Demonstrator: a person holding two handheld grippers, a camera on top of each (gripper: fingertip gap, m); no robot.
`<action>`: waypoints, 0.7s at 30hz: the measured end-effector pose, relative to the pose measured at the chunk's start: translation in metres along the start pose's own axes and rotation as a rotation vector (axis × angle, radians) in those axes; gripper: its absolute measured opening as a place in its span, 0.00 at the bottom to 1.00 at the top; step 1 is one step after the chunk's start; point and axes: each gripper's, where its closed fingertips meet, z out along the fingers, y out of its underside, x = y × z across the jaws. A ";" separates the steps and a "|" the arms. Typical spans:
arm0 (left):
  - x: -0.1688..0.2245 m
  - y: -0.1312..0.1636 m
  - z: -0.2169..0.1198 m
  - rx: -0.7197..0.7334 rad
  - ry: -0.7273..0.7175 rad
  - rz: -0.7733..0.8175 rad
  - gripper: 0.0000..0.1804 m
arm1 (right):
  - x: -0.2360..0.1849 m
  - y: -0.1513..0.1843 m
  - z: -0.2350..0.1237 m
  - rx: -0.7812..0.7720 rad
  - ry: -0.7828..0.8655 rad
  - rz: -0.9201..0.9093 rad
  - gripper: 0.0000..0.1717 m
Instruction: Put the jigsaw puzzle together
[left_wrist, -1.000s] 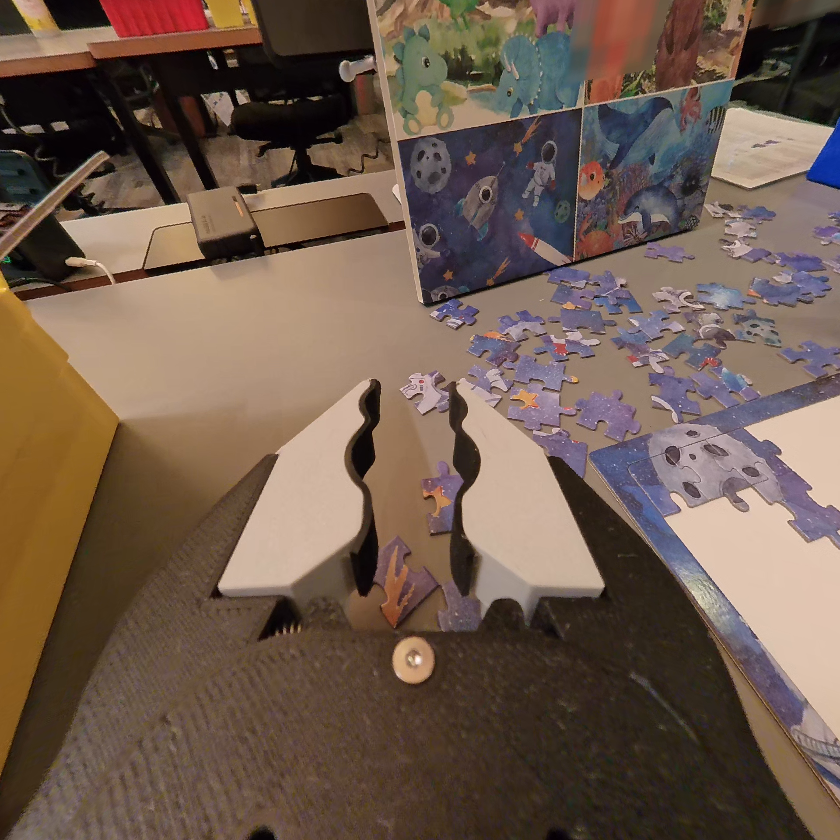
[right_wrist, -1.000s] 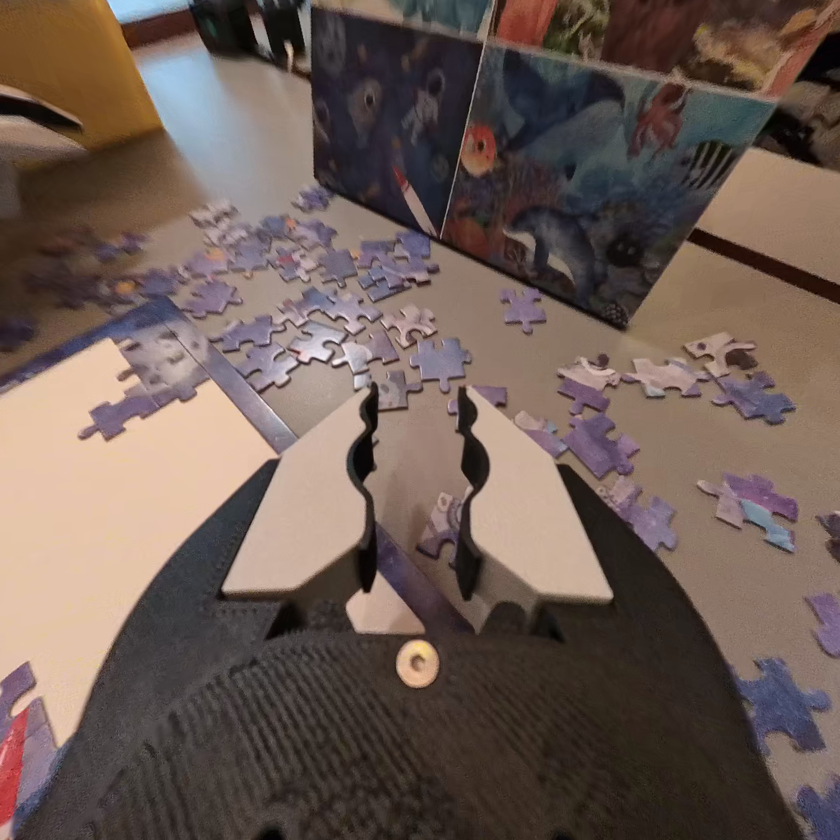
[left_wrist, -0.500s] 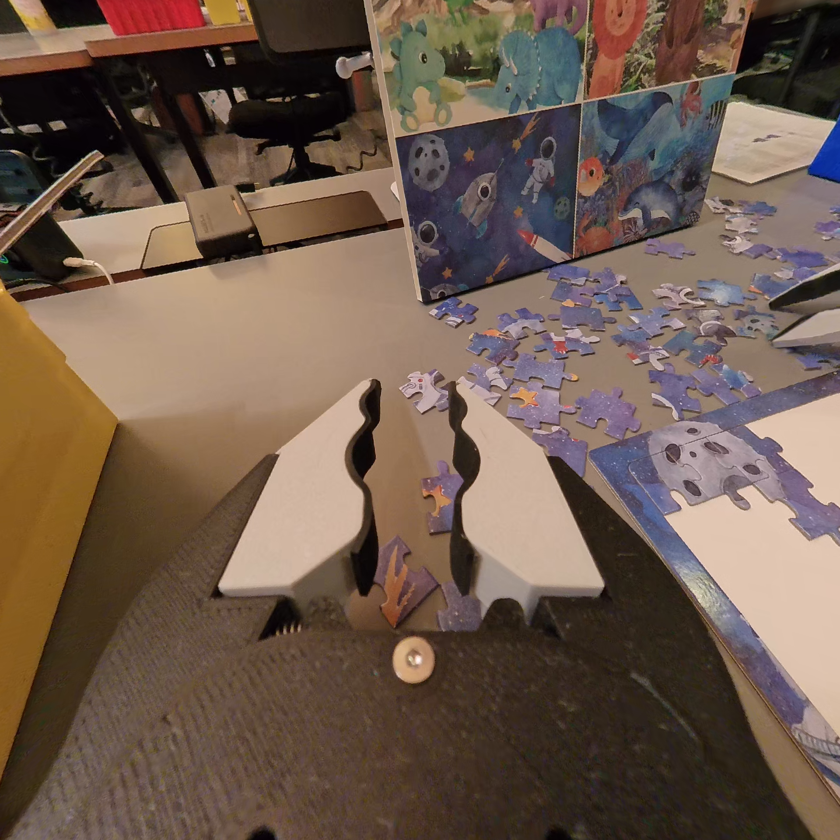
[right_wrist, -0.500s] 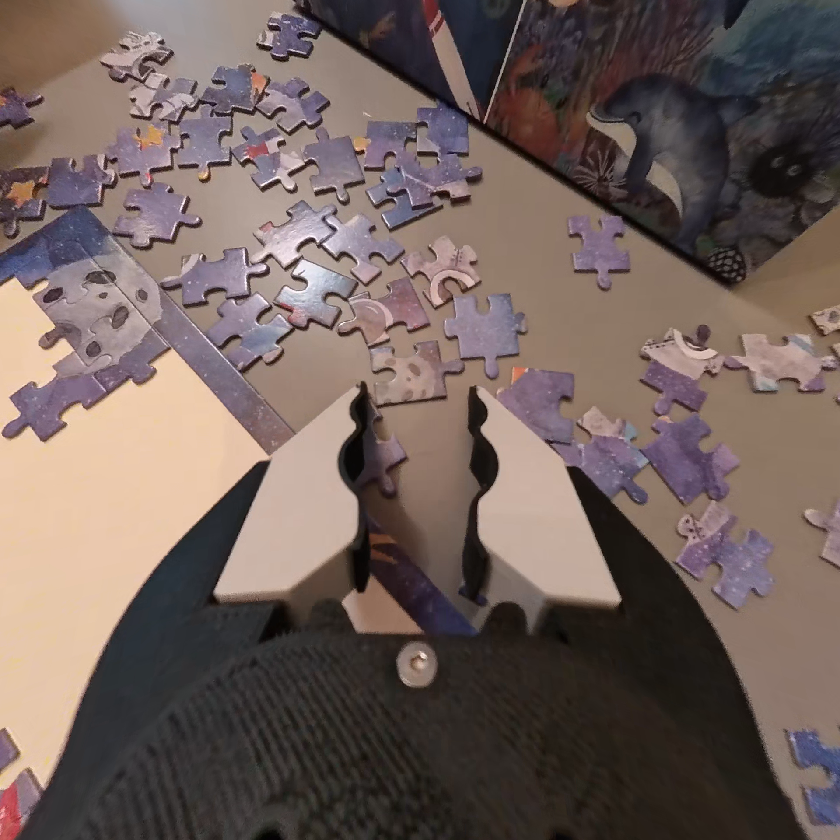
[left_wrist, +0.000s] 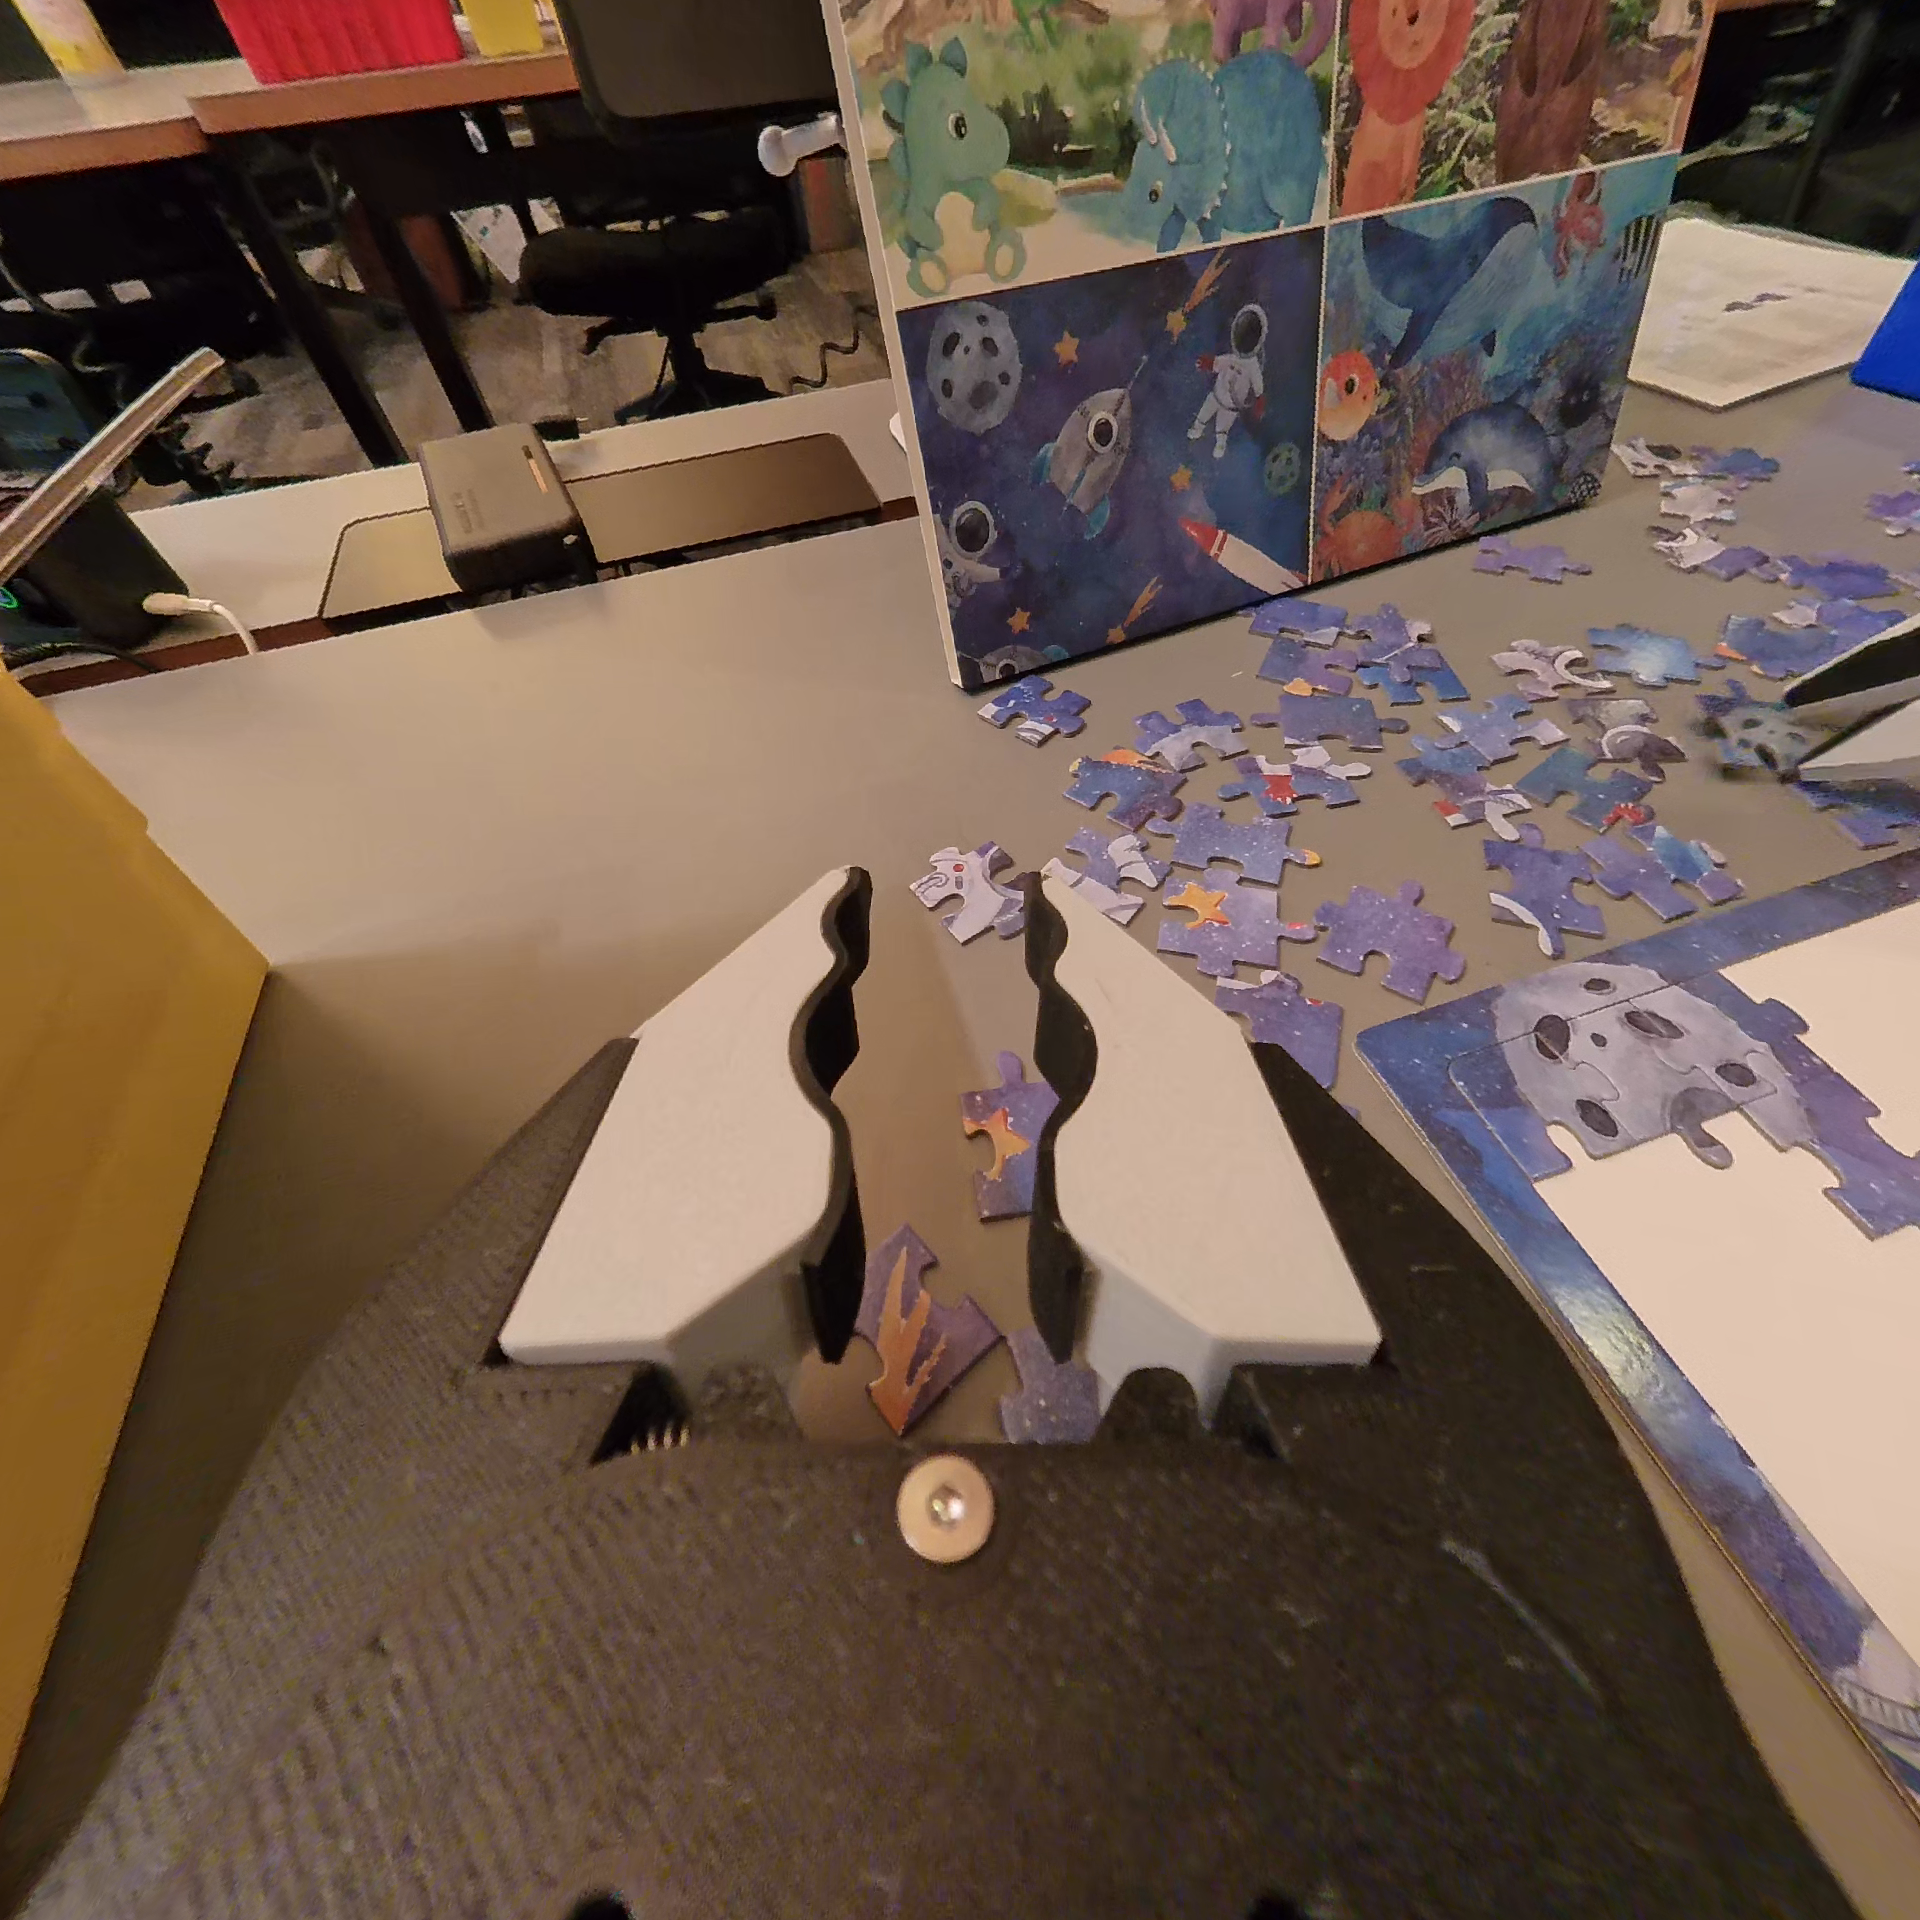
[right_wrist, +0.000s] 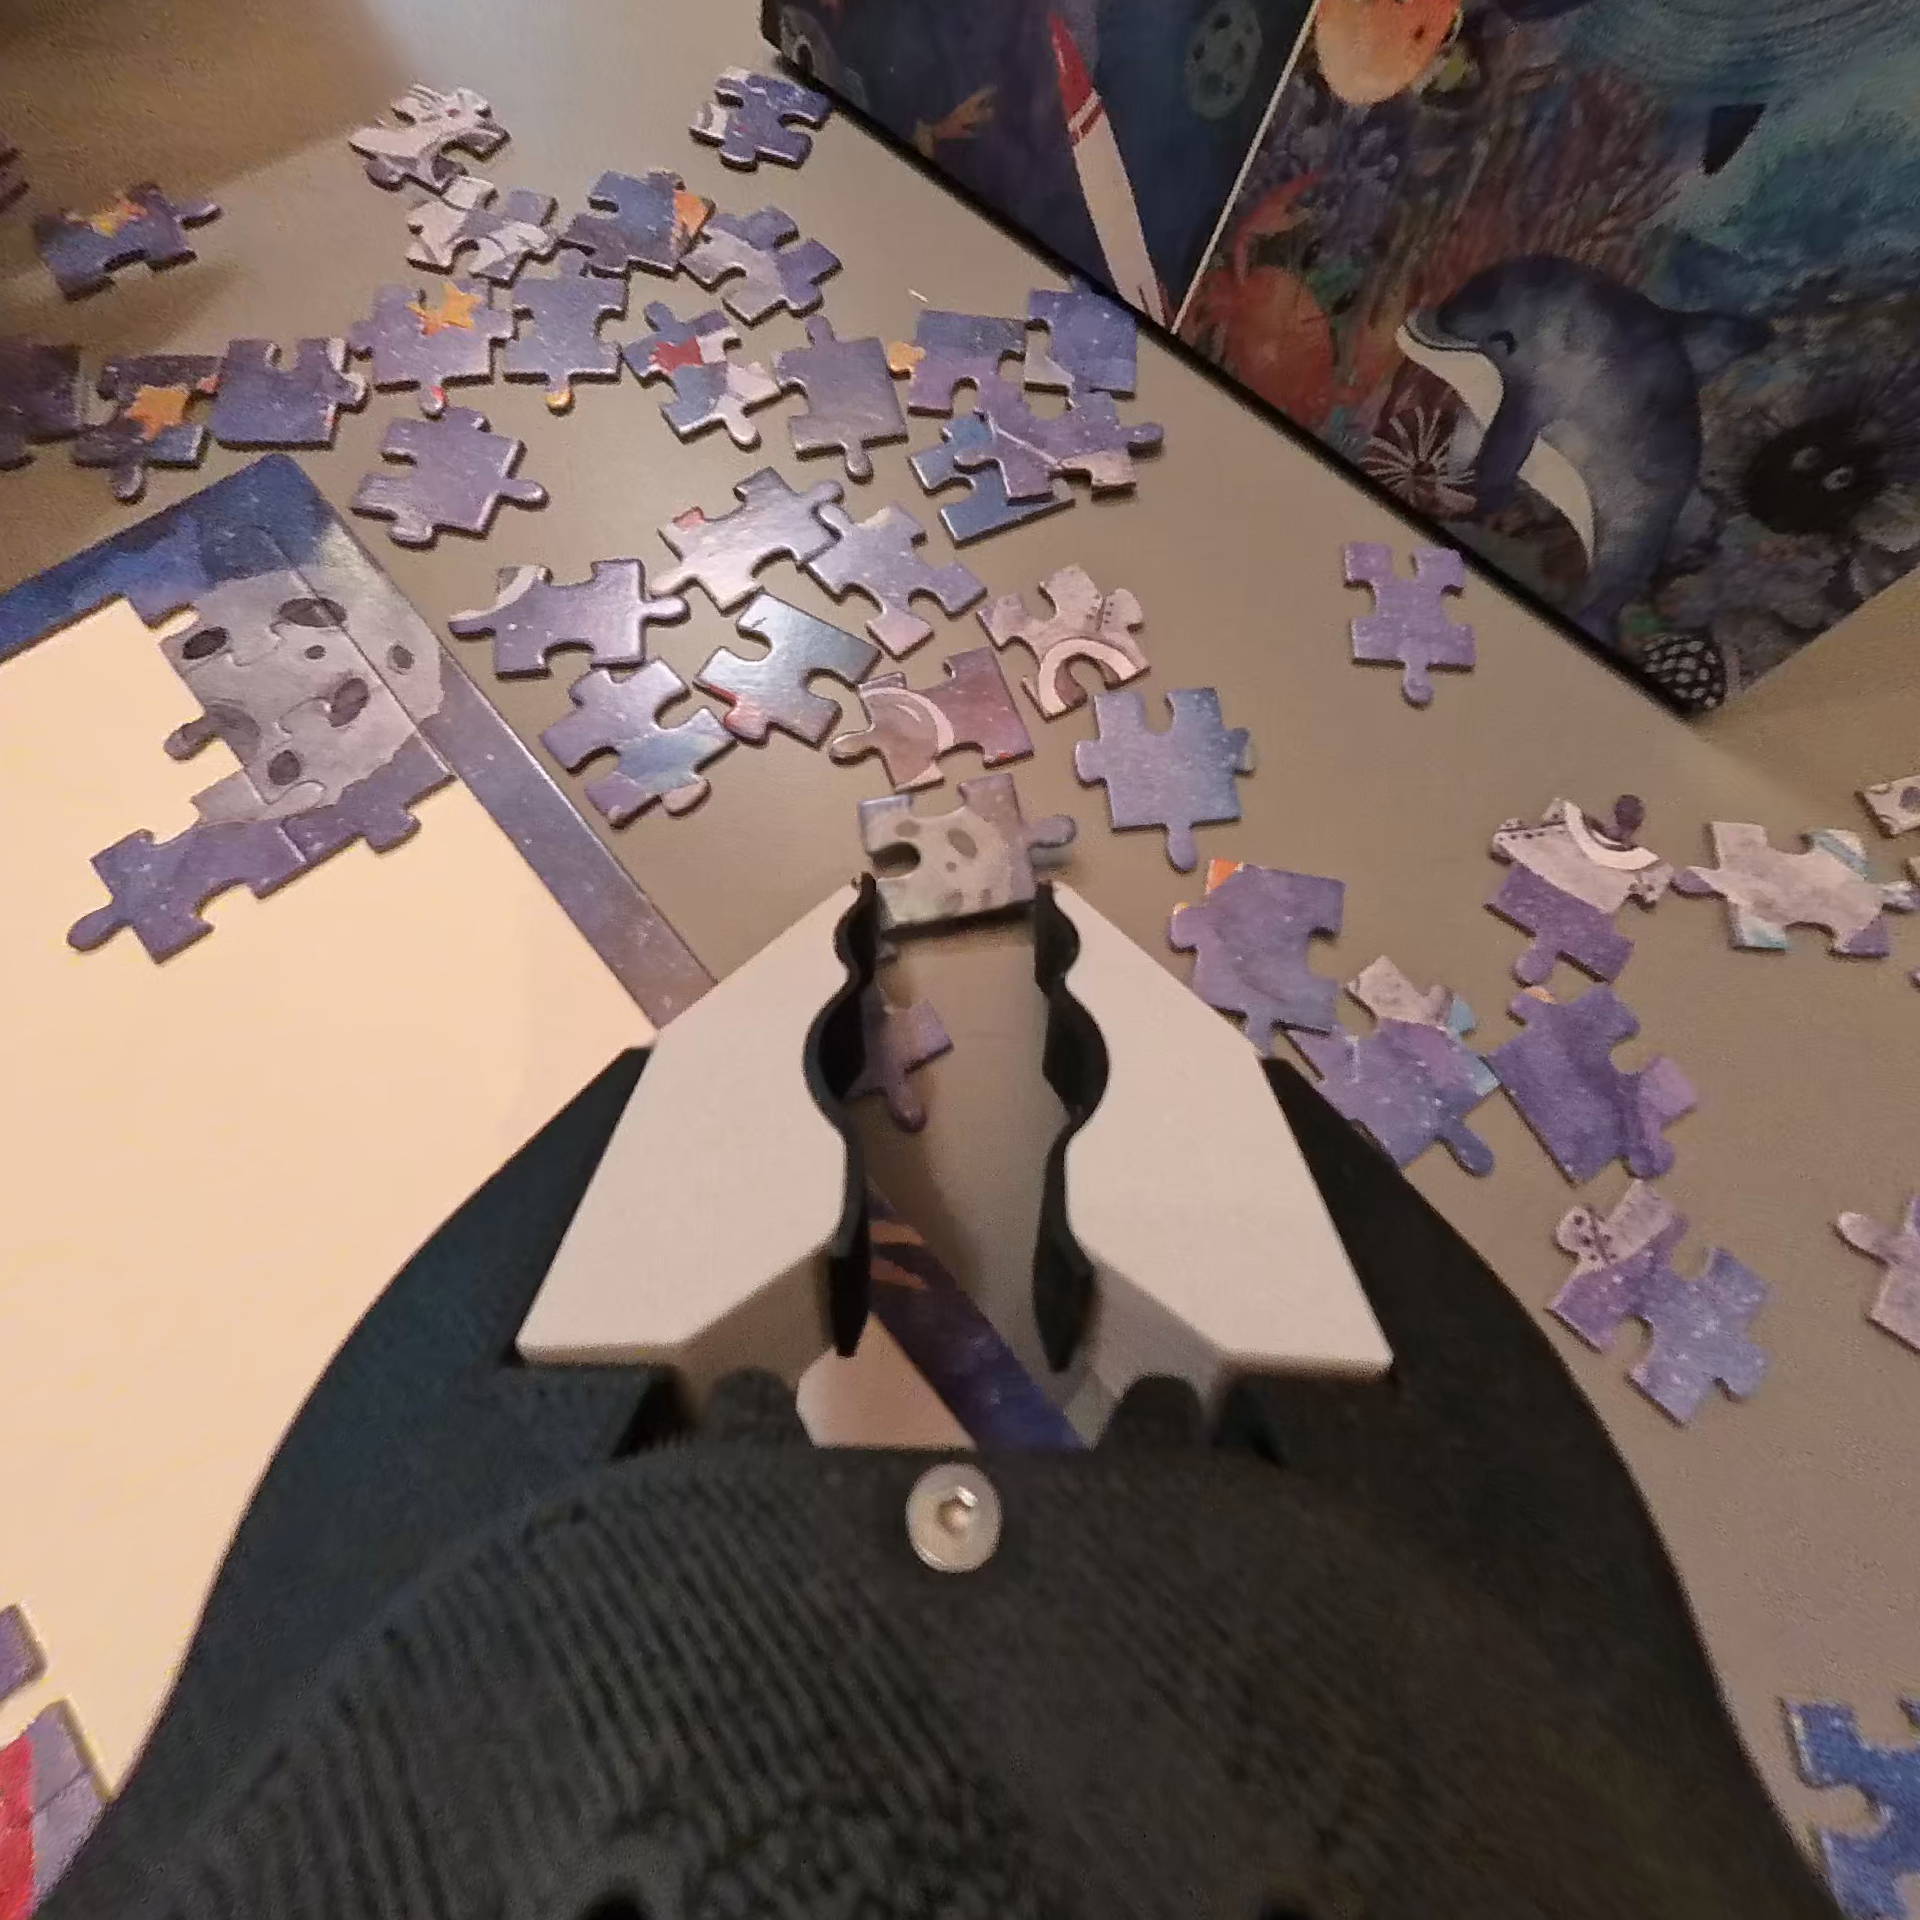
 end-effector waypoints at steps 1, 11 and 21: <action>0.000 0.000 0.000 -0.001 0.000 0.001 0.15 | -0.002 -0.001 -0.001 0.010 -0.005 -0.006 0.17; 0.001 0.001 0.001 -0.005 0.001 0.004 0.15 | -0.019 -0.018 -0.011 0.107 -0.043 -0.093 0.17; 0.001 0.001 0.001 -0.010 0.000 0.011 0.16 | -0.052 -0.035 -0.022 0.193 -0.095 -0.219 0.17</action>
